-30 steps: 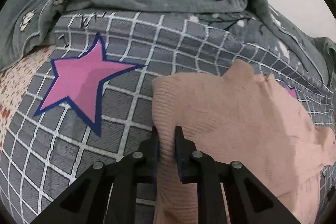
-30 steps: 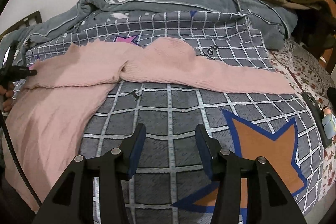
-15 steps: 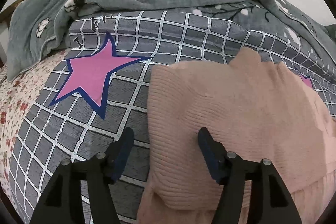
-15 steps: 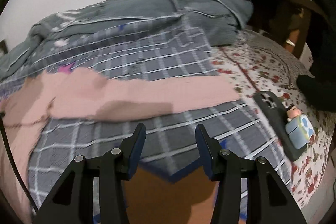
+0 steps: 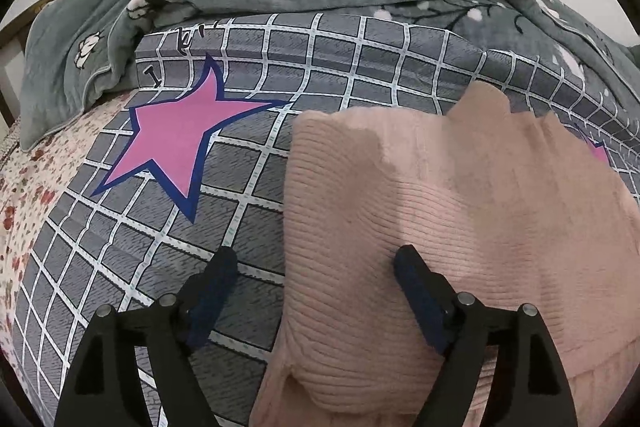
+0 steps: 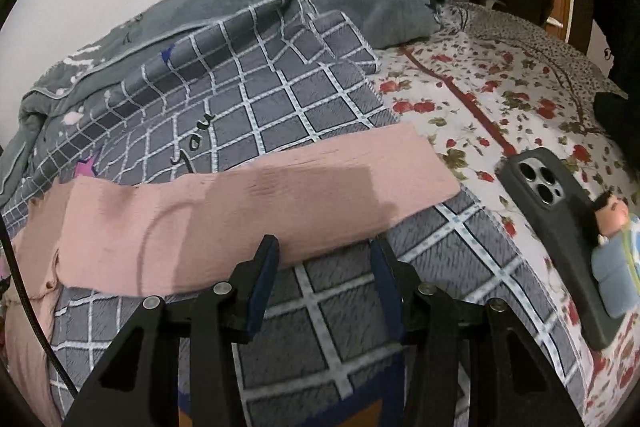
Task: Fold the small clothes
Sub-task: 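Grasp the other sleeve cuff with the right tool and fold it across the body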
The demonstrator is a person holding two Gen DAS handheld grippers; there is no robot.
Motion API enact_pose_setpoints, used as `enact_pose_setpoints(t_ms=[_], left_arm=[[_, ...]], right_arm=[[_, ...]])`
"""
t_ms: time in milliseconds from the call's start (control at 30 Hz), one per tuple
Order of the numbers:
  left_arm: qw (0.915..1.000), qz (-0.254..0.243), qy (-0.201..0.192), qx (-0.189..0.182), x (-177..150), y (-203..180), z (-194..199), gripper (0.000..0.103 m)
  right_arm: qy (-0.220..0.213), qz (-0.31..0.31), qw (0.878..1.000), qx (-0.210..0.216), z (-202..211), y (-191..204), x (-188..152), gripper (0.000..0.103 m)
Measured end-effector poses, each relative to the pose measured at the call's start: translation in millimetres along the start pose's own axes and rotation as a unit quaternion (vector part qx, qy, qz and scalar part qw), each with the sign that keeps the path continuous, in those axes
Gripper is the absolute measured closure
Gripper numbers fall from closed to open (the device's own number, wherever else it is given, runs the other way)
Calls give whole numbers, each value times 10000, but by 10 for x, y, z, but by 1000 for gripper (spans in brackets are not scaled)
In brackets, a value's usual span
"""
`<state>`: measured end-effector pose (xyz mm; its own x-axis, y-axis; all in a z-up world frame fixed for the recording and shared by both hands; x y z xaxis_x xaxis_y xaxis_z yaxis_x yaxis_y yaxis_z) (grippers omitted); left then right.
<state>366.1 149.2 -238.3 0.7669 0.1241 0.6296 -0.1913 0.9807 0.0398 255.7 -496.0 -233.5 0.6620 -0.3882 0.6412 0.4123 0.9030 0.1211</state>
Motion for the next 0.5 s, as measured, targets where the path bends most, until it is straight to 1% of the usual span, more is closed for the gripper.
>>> enact_pose_setpoints(t_ms=[167,300,367,400,433,467,500], left_arm=[[9999,82,34,-91,2,2,-25,19],[9999,76,28,-89,13,13,-37,19],[9999,88,35,-106,15,13,-42,19],[9999,93,37,-120,17,14,-47,19],[9998,101,45,-144,19,16,-52,19],[9998,117,55,-177,20,19,-56,19],[9997,140,64,-209,20,19,-60,19]], right_arm=[[133,-340,9991,199,-122,-91,77,55],[126,-362,9992,68,-154,-94,129,57],[70,-326,9994,-83,-146,-86,172,71],[47,-297,9994,-161,-136,-87,193,93],[49,-242,9995,-205,-129,-81,216,97],[54,-177,9995,-263,-116,-66,234,97],[-16,-50,9990,-450,-75,-38,265,97]])
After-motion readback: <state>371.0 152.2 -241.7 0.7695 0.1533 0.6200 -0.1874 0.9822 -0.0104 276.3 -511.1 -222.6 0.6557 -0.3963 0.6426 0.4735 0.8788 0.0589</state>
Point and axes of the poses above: each gripper's, at about its wrist camera, not at the fingertips, and z roughly against the way its jaws point, y to its left, x to its top, the point moved 7 cm from there along -z, roughly the way its jaws point, and after that the axes turned 1 degree about -x, right-handed, at the moved point
